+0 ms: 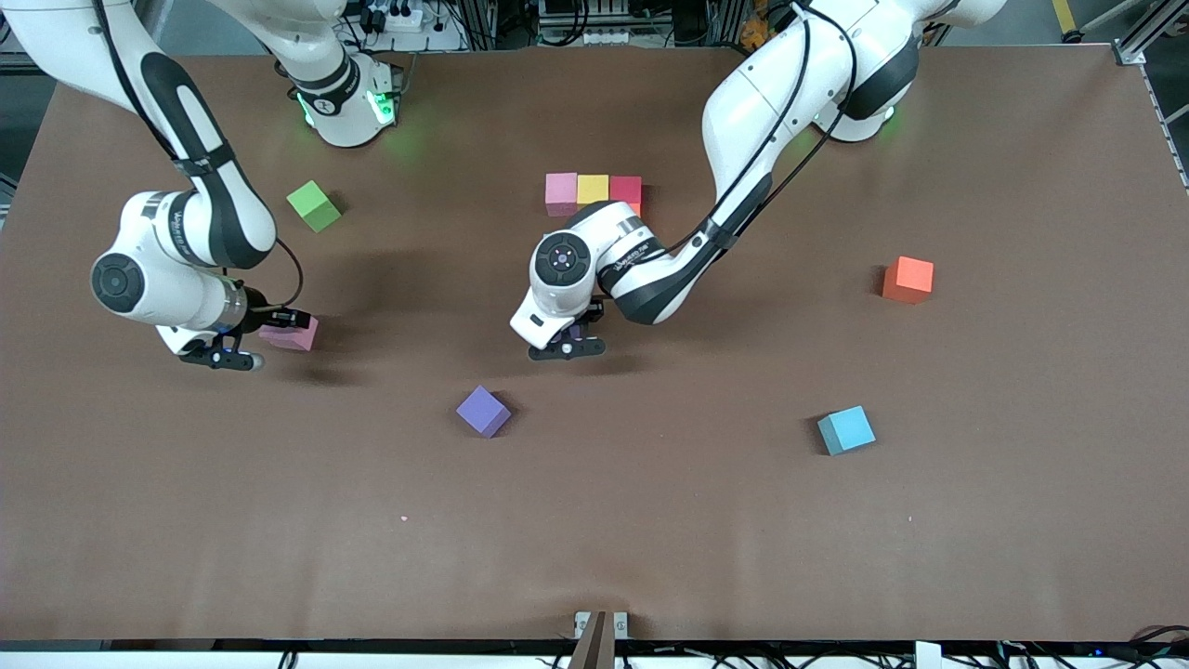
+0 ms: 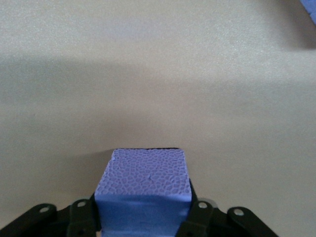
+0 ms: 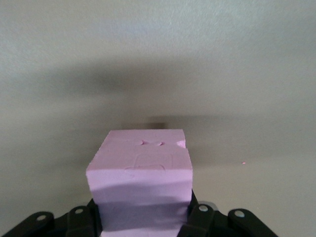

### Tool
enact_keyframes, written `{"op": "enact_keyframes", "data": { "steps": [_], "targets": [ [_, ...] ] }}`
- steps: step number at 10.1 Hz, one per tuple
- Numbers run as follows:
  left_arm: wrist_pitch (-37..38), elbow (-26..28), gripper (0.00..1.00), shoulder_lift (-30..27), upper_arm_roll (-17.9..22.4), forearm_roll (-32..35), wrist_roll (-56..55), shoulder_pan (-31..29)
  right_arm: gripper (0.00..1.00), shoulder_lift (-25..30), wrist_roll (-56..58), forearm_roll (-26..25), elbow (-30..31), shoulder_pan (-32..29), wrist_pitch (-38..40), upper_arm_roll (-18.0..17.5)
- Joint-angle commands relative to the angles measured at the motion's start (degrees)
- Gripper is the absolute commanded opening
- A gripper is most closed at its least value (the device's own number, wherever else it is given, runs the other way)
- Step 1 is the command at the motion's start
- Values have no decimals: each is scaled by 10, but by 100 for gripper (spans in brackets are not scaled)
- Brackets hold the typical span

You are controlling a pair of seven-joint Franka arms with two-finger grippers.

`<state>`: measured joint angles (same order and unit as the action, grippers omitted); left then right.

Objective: Form number 2 with 11 blocks

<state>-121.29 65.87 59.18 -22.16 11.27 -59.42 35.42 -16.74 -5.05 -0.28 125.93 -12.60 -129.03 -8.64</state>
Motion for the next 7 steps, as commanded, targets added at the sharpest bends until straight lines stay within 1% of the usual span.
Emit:
{"op": "enact_keyframes", "data": {
  "steps": [1, 3, 4, 5, 7],
  "targets": [
    [1, -6, 100, 8, 21, -8, 29, 6, 16, 7, -7, 0, -11, 6, 19, -1],
    [1, -10, 100, -2, 24, -9, 28, 8, 16, 7, -7, 0, -14, 12, 19, -2],
    [0, -12, 100, -10, 18, -9, 24, 8, 16, 8, -9, 1, -19, 16, 24, -3],
    [0, -13, 100, -25, 15, -10, 23, 7, 17, 7, -25, 4, -39, 27, 52, -3],
    [0, -13, 100, -53, 12, -12, 10, 4, 16, 6, -52, 37, -75, 49, 102, -1]
  ]
}}
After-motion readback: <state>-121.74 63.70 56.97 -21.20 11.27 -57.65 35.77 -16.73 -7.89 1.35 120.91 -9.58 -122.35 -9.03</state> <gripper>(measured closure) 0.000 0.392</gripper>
